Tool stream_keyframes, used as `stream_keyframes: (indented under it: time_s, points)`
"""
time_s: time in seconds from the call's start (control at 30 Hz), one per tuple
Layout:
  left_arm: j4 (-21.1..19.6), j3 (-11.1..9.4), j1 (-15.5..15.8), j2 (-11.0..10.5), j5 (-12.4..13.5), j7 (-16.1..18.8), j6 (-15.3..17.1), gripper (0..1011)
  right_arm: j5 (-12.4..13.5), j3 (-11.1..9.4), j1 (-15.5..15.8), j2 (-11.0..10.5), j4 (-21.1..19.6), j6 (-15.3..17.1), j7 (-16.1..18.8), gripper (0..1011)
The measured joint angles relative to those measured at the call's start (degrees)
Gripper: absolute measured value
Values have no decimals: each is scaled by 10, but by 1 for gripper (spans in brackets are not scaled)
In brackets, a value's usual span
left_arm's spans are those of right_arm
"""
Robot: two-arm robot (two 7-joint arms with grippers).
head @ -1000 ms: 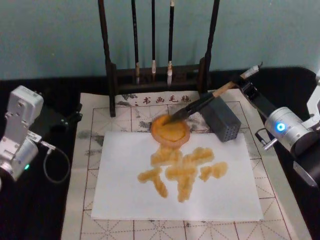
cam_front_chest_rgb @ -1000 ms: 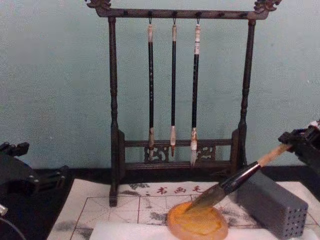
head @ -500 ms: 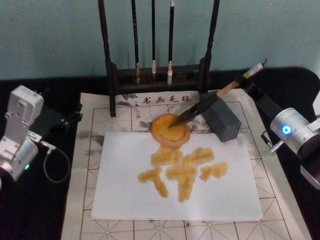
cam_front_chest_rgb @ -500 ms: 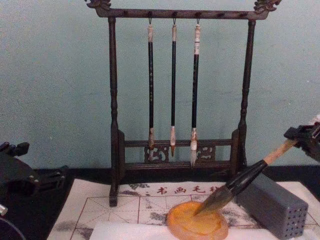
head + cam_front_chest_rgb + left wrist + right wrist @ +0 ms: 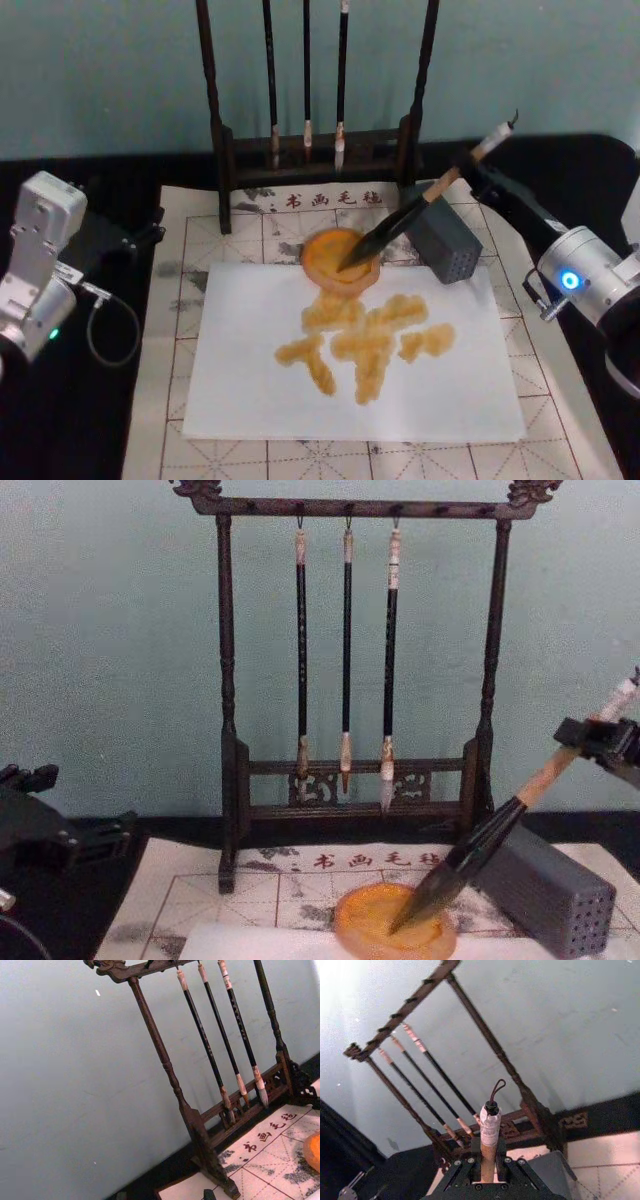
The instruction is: Pick up the brush from the inkstone, write on the paper, then place the brush back to its original position.
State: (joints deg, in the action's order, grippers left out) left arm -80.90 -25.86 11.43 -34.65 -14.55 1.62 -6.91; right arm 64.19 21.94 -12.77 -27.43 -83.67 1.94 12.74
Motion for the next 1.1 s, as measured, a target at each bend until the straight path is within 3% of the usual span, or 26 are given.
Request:
stream_keyframes:
  time_s: [0.13,0.37,1.1]
  points:
    - [0,0,0,0,0,0,0,1001,-28,3,5,0,-7,-19,14,182]
    - [0,0,0,0,0,0,0,1001,-53,3,12,2,-11,-28,23,182]
    - [0,0,0,0,0,0,0,1001,-81,-29,64,0,-57,-23,24,182]
